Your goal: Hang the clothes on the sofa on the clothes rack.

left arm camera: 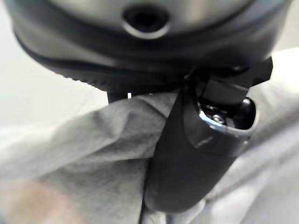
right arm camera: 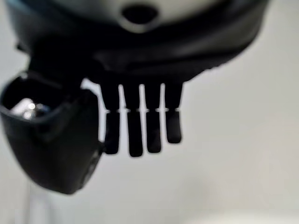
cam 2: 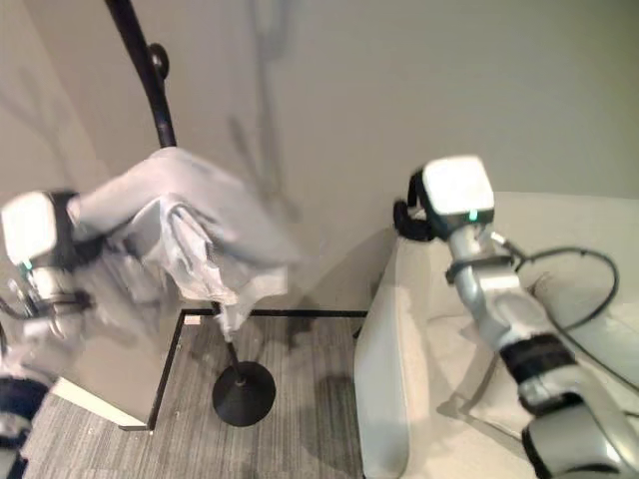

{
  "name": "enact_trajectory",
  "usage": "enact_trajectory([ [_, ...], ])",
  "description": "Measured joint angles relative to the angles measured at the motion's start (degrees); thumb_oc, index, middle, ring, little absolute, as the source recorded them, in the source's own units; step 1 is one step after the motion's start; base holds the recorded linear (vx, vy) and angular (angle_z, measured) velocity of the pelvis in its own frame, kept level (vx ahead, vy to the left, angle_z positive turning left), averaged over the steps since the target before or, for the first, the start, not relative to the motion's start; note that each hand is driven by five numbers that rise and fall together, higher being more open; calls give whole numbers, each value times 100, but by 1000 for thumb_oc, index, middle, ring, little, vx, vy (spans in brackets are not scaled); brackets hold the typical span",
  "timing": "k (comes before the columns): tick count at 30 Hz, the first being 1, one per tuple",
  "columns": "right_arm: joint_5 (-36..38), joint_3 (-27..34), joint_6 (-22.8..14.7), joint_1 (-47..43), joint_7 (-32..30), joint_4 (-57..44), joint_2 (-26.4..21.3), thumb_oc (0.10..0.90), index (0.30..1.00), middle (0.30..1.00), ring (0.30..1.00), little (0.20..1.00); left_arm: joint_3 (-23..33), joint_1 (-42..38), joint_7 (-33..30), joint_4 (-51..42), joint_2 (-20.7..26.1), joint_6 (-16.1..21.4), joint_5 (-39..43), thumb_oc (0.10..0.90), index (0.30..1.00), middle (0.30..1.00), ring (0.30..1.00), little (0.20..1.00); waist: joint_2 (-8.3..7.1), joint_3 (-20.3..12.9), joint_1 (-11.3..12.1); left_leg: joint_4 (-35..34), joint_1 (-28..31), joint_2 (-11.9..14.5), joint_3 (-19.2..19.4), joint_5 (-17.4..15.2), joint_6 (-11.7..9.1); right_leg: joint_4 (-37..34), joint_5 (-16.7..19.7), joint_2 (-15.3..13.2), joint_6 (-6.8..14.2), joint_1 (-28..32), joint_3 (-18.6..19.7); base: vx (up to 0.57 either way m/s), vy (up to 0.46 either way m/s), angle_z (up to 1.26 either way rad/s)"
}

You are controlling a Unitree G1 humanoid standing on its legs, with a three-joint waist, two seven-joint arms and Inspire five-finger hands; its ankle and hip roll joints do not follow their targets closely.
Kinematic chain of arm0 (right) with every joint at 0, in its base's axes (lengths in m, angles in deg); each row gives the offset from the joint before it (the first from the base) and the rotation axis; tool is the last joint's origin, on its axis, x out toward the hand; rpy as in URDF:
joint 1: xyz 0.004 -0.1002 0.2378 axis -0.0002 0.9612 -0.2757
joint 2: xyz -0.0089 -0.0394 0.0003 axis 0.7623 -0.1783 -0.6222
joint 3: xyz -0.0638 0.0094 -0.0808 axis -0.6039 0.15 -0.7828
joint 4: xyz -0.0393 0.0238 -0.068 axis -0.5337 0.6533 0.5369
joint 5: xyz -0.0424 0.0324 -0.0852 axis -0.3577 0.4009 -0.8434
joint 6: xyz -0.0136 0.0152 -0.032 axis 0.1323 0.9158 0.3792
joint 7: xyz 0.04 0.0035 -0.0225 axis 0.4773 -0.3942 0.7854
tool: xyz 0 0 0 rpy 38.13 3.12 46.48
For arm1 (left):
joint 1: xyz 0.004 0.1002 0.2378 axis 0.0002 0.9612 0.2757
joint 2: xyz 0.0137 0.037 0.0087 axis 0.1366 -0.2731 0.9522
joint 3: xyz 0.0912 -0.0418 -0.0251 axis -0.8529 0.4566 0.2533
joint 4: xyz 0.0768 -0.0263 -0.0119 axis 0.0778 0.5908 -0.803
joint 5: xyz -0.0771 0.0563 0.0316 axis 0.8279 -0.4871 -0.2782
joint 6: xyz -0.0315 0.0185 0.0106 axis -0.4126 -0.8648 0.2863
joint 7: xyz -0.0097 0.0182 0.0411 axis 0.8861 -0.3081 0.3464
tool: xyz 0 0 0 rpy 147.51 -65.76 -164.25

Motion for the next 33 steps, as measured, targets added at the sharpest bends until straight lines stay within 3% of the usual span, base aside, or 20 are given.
enact_trajectory([
  [1, 1, 11, -9, 112, 91, 5, 104, 400, 300, 300, 300, 300, -60, 92, 49, 68, -81, 26, 78, 400, 300, 300, 300, 300, -12, 14, -6, 0, -30, 21, 12, 0, 0, -64, 42, 36, -10, -6, 19, -6, -18, -11],
  [3, 164, 476, 37, 403, 78, -21, 832, 400, 300, 300, 300, 300, 340, 201, -27, 213, -708, 104, 369, 400, 300, 300, 300, 300, -22, 18, -26, 0, -8, 65, 36, 0, 0, -86, 47, 72, -14, 2, 55, 3, -16, -11],
  [6, 516, 554, -49, 534, 75, -86, 1492, 400, 300, 300, 300, 300, 417, 269, -4, 145, -1232, 192, 965, 400, 300, 300, 300, 300, 11, 47, -45, -1, -17, 130, 50, 1, 0, -88, 55, 134, -27, -9, 61, -7, -61, -4],
  [7, 905, 907, -40, 774, -97, -264, 2114, 400, 300, 300, 300, 300, 701, 431, -98, -88, -1577, 327, 1448, 400, 300, 300, 300, 300, 6, 62, -41, 1, 20, 141, 70, 1, 0, -90, 51, 137, -36, 19, 74, 0, -40, 1],
  [8, 994, 753, -65, 778, -88, -274, 2200, 400, 300, 300, 300, 300, 617, 442, -87, -103, -1611, 350, 1554, 400, 300, 300, 300, 300, 52, 93, -24, -1, 14, 151, 63, 1, 0, -91, 48, 142, -39, 25, 59, 0, -67, 1],
  [9, 1149, 627, -73, 865, -105, -269, 2484, 400, 300, 300, 300, 300, 559, 487, -88, -179, -1674, 399, 1607, 499, 448, 448, 448, 448, 80, 115, -11, 0, 36, 164, 62, 1, -1, -92, 49, 140, -40, 46, 59, 0, -41, 4],
  [10, 1201, 441, -95, 886, -78, -270, 2532, 441, 361, 361, 361, 361, 535, 489, -85, -232, -1684, 398, 1629, 748, 822, 822, 822, 822, 102, 129, 2, 0, 38, 173, 51, 2, -2, -92, 50, 147, -42, 54, 48, -2, -55, 3],
  [11, 1241, 335, -132, 942, -55, -271, 2582, 568, 552, 552, 552, 552, 529, 490, -85, -308, -1710, 399, 1635, 800, 900, 900, 900, 900, 109, 134, 34, 0, 39, 179, 42, 4, -3, -94, 51, 153, -43, 58, 46, -1, -45, 4],
  [12, 1265, 236, -170, 1006, -23, -275, 2607, 800, 900, 900, 900, 900, 520, 490, -85, -356, -1712, 409, 1635, 800, 900, 900, 900, 900, 115, 137, 66, 0, 44, 182, 34, 4, -3, -95, 51, 155, -42, 68, 42, 4, -44, 4],
  [17, 1502, 225, -318, 1443, 219, -455, 2648, 800, 900, 900, 900, 900, 753, 574, -115, -528, -1715, 412, 1755, 800, 900, 900, 900, 900, 156, 163, 93, 0, 54, 172, -9, 13, 9, -132, 50, 144, -42, 99, 10, 7, -64, 5],
  [19, 1576, 433, -409, 1834, 220, -475, 2636, 800, 900, 900, 900, 900, 908, 583, -147, -583, -1948, 421, 2045, 800, 900, 900, 900, 900, 173, 174, 85, 1, 88, 180, -55, 15, 13, -134, 13, 150, -20, 157, -34, -12, -86, 9],
  [22, 1615, 518, -354, 2154, 323, -461, 2474, 800, 900, 900, 900, 900, 1098, 597, -254, -712, -2054, 370, 2549, 800, 900, 900, 900, 900, 302, 246, 11, 1, 85, 218, -68, 28, 31, -134, 15, 200, -34, 158, -34, -31, -75, 2],
  [26, 1615, 670, -230, 2413, 336, -473, 2461, 800, 900, 900, 900, 900, 1068, 1500, 69, -2316, -2382, 553, 3599, 800, 900, 900, 900, 900, 434, 278, 37, 1, 82, 246, -140, 40, 39, -135, 2, 236, -48, 185, -95, -40, -36, 5],
  [28, 1624, 708, -85, 2452, 343, -472, 2410, 800, 900, 900, 900, 900, 998, 1891, 606, -2550, -2370, 699, 4883, 800, 900, 900, 900, 900, 746, 288, 89, 1, 94, 242, -169, 59, 25, -135, 5, 234, -52, 225, -128, -65, -10, 15],
  [29, 1629, 718, -75, 2479, 356, -475, 2374, 800, 900, 900, 900, 900, 840, 2201, 1076, -2722, -2003, 798, 5623, 800, 900, 900, 900, 900, 915, 297, 147, 3, 84, 238, -199, 102, 39, -136, 5, 232, -52, 241, -171, -77, -24, 26],
  [30, 1645, 797, -59, 2694, 356, -435, 2306, 800, 900, 900, 900, 900, 511, 2951, 1813, -3047, -1131, 913, 6494, 800, 900, 900, 900, 900, 1135, 277, 145, 3, 82, 221, -292, 113, 23, -138, 3, 223, -49, 284, -260, -52, -32, 27],
  [32, 1695, 793, -78, 2879, 409, -257, 2309, 800, 900, 900, 900, 900, 549, 3262, 2585, -2835, -929, 984, 7220, 800, 900, 900, 900, 900, 1259, 205, 178, 2, 76, 218, -321, 123, 7, -138, -1, 221, -46, 285, -277, -34, -30, 15],
  [33, 1696, 854, -223, 2929, 498, 81, 2396, 800, 900, 900, 900, 900, 711, 3166, 3348, -2255, -1029, 993, 7774, 800, 900, 900, 900, 900, 1332, 157, 202, 3, 105, 221, -332, 140, -18, -137, -9, 224, -53, 323, -283, -22, -21, 6],
])
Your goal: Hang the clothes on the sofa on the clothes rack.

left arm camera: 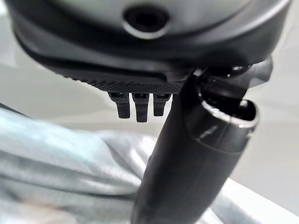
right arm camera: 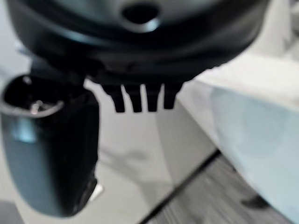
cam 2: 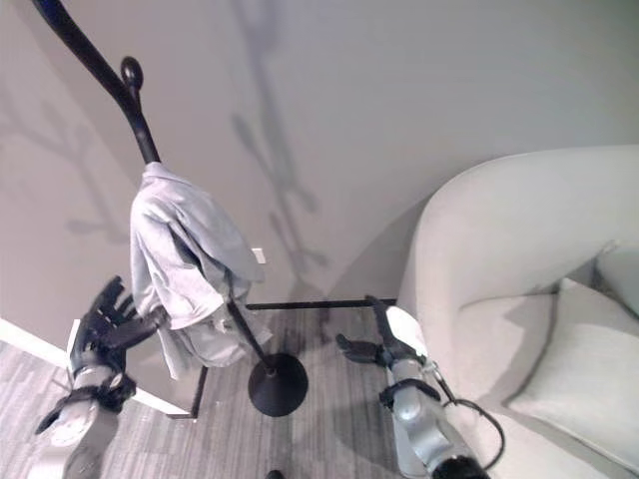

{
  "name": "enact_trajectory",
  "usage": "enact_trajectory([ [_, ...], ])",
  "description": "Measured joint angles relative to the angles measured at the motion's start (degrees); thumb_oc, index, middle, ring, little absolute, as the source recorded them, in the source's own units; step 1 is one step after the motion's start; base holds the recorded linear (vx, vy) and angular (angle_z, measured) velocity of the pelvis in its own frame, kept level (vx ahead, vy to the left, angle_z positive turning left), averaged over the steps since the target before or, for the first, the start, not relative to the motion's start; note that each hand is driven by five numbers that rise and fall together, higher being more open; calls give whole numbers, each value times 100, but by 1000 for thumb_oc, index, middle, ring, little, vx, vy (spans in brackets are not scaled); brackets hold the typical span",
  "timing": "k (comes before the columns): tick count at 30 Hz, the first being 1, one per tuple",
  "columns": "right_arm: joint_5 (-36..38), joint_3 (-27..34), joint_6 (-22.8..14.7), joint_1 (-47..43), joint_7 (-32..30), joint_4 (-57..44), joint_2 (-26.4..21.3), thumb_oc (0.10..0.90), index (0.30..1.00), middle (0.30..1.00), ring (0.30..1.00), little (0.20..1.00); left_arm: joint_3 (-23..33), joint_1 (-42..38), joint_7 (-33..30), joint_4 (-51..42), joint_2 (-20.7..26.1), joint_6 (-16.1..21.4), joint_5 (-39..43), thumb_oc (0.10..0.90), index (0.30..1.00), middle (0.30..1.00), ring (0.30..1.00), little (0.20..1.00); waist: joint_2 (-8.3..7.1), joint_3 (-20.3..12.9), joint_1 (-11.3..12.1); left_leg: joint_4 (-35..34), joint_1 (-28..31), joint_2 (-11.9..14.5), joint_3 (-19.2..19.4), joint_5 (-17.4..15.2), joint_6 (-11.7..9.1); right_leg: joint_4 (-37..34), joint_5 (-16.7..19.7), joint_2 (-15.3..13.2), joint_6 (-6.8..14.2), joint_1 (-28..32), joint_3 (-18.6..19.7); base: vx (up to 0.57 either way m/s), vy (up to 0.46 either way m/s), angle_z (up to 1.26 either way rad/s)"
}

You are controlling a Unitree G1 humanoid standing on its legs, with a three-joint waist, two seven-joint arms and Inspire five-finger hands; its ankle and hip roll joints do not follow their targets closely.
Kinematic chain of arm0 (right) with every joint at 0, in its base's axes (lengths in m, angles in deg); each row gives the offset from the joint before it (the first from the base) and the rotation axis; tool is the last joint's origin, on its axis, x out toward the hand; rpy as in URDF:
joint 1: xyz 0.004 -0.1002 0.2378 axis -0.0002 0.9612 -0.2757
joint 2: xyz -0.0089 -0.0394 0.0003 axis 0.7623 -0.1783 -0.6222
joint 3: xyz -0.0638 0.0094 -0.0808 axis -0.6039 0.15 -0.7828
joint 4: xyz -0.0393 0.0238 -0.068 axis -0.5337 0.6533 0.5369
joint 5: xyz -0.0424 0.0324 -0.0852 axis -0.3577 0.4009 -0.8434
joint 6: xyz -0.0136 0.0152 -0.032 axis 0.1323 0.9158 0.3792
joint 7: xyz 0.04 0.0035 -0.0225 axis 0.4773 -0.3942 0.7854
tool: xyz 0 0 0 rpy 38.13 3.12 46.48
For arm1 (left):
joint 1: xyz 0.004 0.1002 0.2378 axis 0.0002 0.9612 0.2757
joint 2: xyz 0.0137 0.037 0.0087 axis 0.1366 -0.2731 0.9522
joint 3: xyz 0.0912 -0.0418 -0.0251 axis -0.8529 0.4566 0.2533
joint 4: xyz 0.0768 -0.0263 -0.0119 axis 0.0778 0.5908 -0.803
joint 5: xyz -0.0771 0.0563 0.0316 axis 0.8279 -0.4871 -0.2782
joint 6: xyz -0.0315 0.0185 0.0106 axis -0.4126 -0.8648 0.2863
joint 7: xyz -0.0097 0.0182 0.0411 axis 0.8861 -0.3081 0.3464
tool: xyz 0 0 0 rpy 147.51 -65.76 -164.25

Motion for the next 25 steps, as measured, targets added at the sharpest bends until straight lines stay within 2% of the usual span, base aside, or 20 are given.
enact_trajectory([
  [1, 5, 22, -43, 32, 109, 273, 72, 800, 900, 900, 900, 900, 136, -176, 400, 563, -172, -4, 308, 800, 900, 900, 900, 900, -8, 5, 33, -1, 25, 6, -2, 3, -6, 1, -6, 9, -3, 24, -10, -22, -15, 7],
  [2, 9, -8, -39, 114, 285, 443, 106, 800, 900, 900, 900, 900, 303, -249, 483, 858, -405, -5, 546, 800, 900, 900, 900, 900, 3, -3, 52, -1, 10, 19, -28, 22, -35, 2, -11, 28, -14, 30, -14, -32, -21, 5],
  [4, 10, -35, -45, 168, 339, 508, 116, 800, 900, 900, 900, 900, 311, -248, 682, 879, -457, 4, 535, 800, 900, 900, 900, 900, -15, 10, 38, -2, -4, 37, -52, 45, -68, 2, -14, 43, -10, 20, -32, -33, -17, 3],
  [5, 10, -40, -45, 178, 344, 524, 121, 800, 900, 900, 900, 900, 307, -249, 782, 875, -486, 6, 531, 800, 900, 900, 900, 900, -64, 34, 38, -1, -8, 42, -51, 51, -78, 3, -15, 49, -7, 15, -31, -35, -10, 2],
  [6, 15, -28, -61, 198, 344, 527, 124, 800, 900, 900, 900, 900, 391, -270, 935, 971, -762, 67, 536, 800, 900, 900, 900, 900, -126, 29, 24, -1, -9, 41, -58, 68, -100, 3, -8, 48, -17, 21, -34, -37, -7, 0],
  [9, 24, -15, -95, 202, 343, 570, 146, 800, 900, 900, 900, 900, 386, -345, 1071, 1388, -909, 81, 447, 800, 900, 900, 900, 900, -267, 6, 6, -5, -37, 45, -62, 77, -115, 5, 1, 55, -29, 21, -35, -33, -4, 0],
  [11, 54, 11, -116, 197, 339, 748, 218, 800, 900, 900, 900, 900, 500, -476, 1054, 2276, -1108, 99, 318, 800, 900, 900, 900, 900, -413, -73, -35, -5, -33, 43, -72, 76, -116, 5, -1, 56, -29, 17, -40, -28, -2, 2],
  [12, 82, 84, -136, 198, 340, 859, 342, 800, 900, 900, 900, 900, 655, -522, 884, 2887, -1309, 77, 255, 800, 900, 900, 900, 900, -548, -53, -76, -4, -27, 43, -85, 77, -116, 7, -3, 62, -35, 13, -54, -53, -2, 6],
  [15, 284, 207, -192, 46, 301, 1612, 680, 800, 900, 900, 900, 900, 1303, -770, 627, 4282, -1812, 158, 208, 800, 900, 900, 900, 900, -726, -66, -93, 0, -51, 37, -140, 93, -129, 4, 16, 83, -65, 18, -107, -46, 7, 9],
  [17, 527, 209, -177, -38, 301, 2197, 927, 800, 900, 900, 900, 900, 1391, -863, 519, 5242, -1907, 69, 193, 800, 900, 900, 900, 900, -839, -63, -88, 0, -54, 37, -141, 93, -129, 2, 5, 60, -66, 23, -127, -29, 21, 6],
  [19, 917, 239, -174, -78, 302, 2727, 1179, 800, 900, 900, 900, 900, 1469, -925, 474, 6218, -1948, -20, 13, 800, 900, 900, 900, 900, -866, -67, -84, 0, -52, 35, -144, 93, -130, 2, 5, 60, -70, 28, -135, 0, 0, 0],
  [21, 1341, 347, -184, -83, 310, 3135, 1417, 800, 900, 900, 900, 900, 1531, -920, 391, 6811, -2001, -30, -109, 800, 900, 900, 900, 900, -856, -65, -85, 0, -53, 36, -147, 92, -131, 2, -6, 60, -67, 29, -138, 0, 0, 0],
  [24, 2365, 586, -209, -88, 369, 3995, 1778, 800, 900, 900, 900, 900, 1486, -869, 335, 7368, -2008, -139, -591, 800, 900, 900, 900, 900, -792, -87, 2, 14, -56, 37, -163, 94, -139, 3, -28, 63, -71, 43, -154, -18, 23, 4],
  [25, 2943, 843, -311, -179, 475, 4622, 1941, 800, 900, 900, 900, 900, 1322, -898, 290, 7591, -1996, -128, -953, 800, 900, 900, 900, 900, -754, -114, 50, 30, -96, 38, -180, 93, -145, 5, -26, 67, -74, 60, -161, -14, 21, 5],
])
